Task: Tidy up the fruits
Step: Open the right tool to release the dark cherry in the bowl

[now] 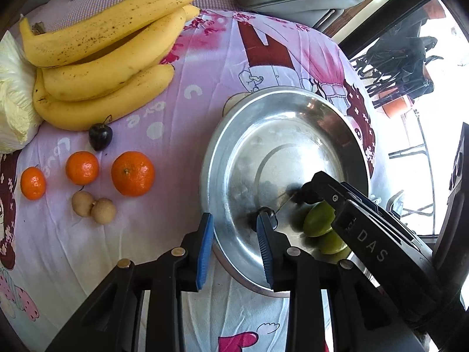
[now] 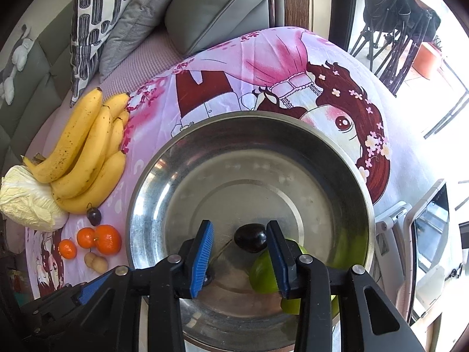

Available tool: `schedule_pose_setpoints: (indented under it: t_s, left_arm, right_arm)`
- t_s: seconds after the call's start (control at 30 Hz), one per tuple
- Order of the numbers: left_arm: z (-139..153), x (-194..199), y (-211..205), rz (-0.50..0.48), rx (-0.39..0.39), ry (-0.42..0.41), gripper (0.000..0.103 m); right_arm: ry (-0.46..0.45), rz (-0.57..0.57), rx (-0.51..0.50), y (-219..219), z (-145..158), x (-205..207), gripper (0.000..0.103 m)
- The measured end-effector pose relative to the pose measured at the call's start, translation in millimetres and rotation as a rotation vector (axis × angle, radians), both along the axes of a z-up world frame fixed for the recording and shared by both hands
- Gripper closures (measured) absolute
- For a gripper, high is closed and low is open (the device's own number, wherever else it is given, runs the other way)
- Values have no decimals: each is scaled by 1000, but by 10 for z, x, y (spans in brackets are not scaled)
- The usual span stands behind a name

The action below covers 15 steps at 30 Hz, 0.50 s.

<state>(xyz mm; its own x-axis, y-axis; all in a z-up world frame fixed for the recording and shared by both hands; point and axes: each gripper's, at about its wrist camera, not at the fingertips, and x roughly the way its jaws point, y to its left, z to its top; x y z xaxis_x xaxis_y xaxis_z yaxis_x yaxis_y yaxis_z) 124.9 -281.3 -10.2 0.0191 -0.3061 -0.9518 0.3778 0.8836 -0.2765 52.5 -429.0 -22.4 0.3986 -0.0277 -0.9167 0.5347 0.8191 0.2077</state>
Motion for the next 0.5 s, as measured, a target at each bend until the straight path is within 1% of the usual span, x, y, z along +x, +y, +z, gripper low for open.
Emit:
schedule_pose_setpoints:
  t_s: [0.07,0.27,0.43,0.5]
  left_arm:
    - [21,11,117,26,9,-10,65]
    - [-45,28,561,116,62,-12,64]
    - [-129,27,893,193,81,-2,63]
    - [-152,29,978,216,79,4,58]
  right_arm:
    - [0,1,0,15,4,-6,61]
    - [5,27,-5,144,1,-42,62]
    - [19,58,-27,271,-1,-73,62]
    - [24,63,-31,307,-10,-77,56]
